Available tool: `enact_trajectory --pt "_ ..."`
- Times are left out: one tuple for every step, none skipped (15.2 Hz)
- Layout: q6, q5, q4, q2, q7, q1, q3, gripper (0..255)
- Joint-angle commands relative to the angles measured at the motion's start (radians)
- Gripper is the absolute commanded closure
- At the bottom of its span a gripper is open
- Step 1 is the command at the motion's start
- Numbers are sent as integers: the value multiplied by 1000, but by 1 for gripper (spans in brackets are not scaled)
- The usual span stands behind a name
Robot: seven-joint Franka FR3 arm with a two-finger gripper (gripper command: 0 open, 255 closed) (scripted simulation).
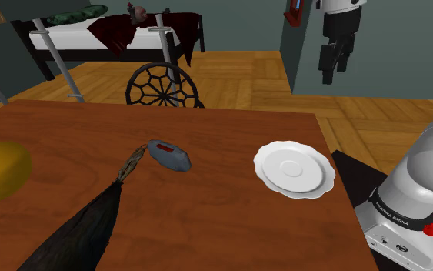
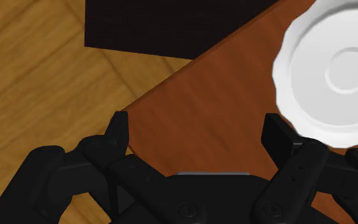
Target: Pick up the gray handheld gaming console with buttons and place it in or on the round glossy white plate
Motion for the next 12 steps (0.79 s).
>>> enact_trajectory --pt "0 0 0 0 0 0 0 0" --pt "17 15 2 17 14 9 16 0" --pt "35 29 6 36 28 18 32 0" --pt "52 42 10 55 42 27 48 0" --pt "69 55 16 74 56 36 64 0" --pt "87 67 22 95 69 44 80 0" --pt "104 78 30 116 83 52 96 0" --pt "121 88 38 138 96 60 112 0" --pt "138 98 48 161 109 67 128 0" --pt "154 106 58 184 122 74 144 0" --pt "170 114 70 208 136 81 159 0" --pt "186 121 82 232 149 88 175 0"
